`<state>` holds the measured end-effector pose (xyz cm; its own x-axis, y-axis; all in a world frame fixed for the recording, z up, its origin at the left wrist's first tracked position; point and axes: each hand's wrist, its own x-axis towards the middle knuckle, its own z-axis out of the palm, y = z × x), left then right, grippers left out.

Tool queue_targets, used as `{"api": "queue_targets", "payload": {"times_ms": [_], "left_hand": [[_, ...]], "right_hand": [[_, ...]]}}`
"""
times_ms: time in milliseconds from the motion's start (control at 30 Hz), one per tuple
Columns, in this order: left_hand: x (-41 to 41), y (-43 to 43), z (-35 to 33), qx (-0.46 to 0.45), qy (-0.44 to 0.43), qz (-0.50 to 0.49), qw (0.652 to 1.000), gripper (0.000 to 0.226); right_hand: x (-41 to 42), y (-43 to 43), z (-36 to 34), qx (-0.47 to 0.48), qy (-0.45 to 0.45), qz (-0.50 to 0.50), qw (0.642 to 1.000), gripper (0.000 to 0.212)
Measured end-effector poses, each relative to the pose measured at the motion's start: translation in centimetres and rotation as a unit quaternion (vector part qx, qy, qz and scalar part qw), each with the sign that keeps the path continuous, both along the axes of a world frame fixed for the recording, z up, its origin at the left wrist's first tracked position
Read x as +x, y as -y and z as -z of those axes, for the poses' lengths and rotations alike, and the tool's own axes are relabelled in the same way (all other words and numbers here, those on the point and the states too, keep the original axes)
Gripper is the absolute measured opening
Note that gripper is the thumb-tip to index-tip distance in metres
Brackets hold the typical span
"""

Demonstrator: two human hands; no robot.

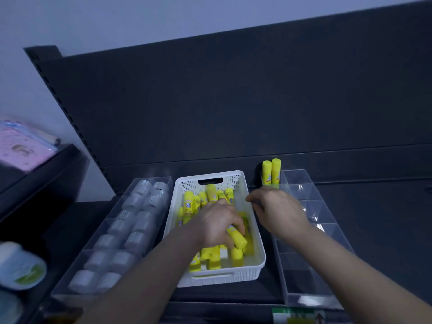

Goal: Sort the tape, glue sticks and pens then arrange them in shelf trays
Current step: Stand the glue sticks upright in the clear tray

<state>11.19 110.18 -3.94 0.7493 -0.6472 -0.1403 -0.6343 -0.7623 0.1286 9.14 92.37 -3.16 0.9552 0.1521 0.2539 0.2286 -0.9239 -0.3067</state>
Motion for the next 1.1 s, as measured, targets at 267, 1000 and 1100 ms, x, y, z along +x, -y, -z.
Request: {"api": "queue_targets", "payload": {"times_ms": [267,1000,1100], "left_hand": [[1.0,-3.3,-2.1,-0.448,-0.044,-0.188,0.873,0.024],[4.1,0.4,-4.7,-0.489,0.092,-0.186,0.847,0.029],[4.7,4.5,-5.1,-0.496,0.07,-0.171,0.849,0.027]], "right_hand": [[0.6,-2.9,-1.1,0.01,-0.002,0.009,1.0,0.03],[0.9,0.0,-6.2,0.091,0.09,0.105,0.986,0.031],[0.7,4.0,-6.9,0.113,0.102,0.128,0.98,0.029]]}}
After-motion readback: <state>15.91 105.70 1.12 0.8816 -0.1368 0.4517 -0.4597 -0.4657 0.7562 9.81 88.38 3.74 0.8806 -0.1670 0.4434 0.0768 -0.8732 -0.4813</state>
